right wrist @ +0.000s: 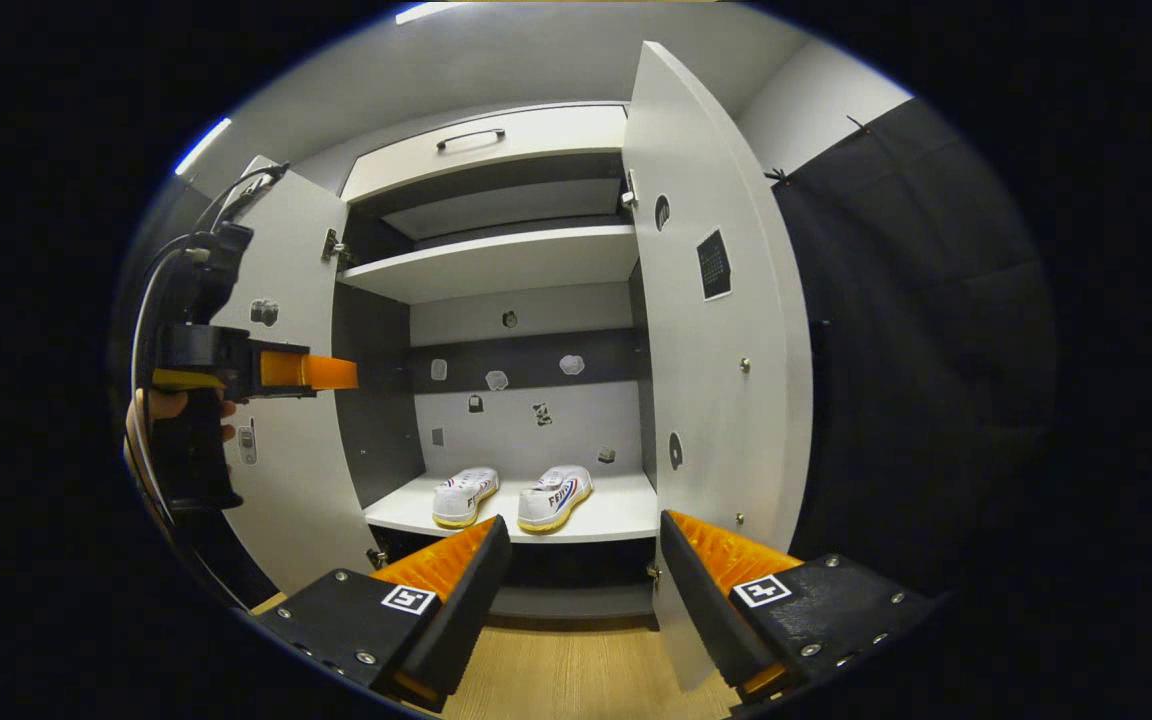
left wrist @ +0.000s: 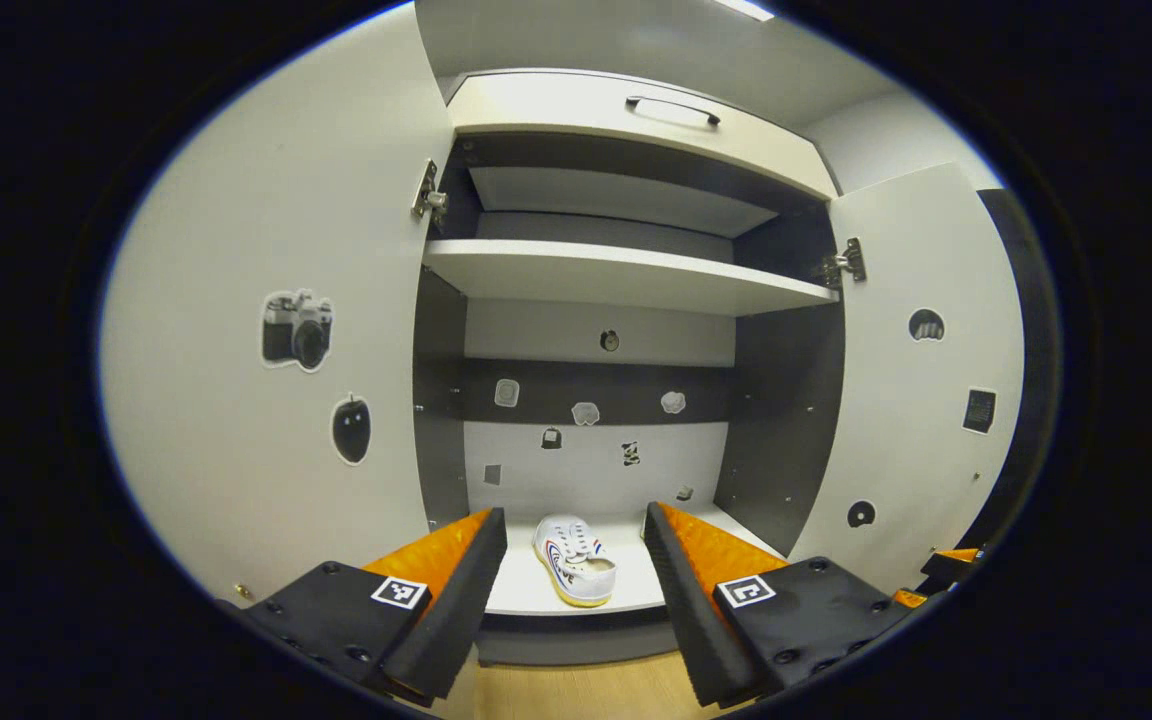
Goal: Grab one shoe with the right hand and put it into the shoe cabinet, grab the other shoe with the left hand and put it into the shoe cabinet; then close the right door with the right hand and the left door with the left hand.
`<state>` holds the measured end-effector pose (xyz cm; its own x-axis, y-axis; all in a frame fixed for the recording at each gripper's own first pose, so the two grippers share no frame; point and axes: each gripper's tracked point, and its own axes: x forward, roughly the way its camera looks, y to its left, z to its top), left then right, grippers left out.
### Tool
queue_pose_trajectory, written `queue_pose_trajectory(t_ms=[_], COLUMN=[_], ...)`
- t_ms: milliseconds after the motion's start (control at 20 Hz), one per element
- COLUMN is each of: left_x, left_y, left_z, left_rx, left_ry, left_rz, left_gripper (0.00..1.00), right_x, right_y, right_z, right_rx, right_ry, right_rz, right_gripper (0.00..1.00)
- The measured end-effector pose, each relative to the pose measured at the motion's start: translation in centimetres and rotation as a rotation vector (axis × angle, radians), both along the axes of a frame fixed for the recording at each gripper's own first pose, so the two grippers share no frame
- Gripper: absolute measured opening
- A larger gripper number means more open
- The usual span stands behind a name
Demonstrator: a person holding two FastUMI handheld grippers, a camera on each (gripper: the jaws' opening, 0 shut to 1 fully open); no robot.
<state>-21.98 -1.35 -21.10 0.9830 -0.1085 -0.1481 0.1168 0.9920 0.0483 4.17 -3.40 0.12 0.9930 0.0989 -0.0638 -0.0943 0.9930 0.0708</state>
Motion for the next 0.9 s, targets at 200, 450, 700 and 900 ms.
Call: queue_pose_trajectory(t_ms=[200,450,700,900], left_x=[-3.7,-7.4,-10.2,-12.2], left_y=[0.5,2.6,5.7,8.2], left_z=[1.6,2.1,2.3,2.6], left_rx=[0.0,0.0,-0.011,0.009], left_ry=[-0.046,-0.066,-0.085,-0.104], left_rz=[0.002,0.036,0.083,0.125], left_gripper=[0.95,0.95,0.95,0.95], right_x=[-1.5,-2.9,-2.8,-2.4], right_y=[-3.0,-8.6,-14.1,-17.7], right_z=[0.4,-0.7,-3.5,-6.1], right_rx=[-0.021,-0.065,-0.061,-0.026], right_ry=[-0.001,0.013,0.063,0.081], right_rz=[-0.044,-0.152,-0.288,-0.331], right_gripper=[0.92,0.92,0.92,0.92])
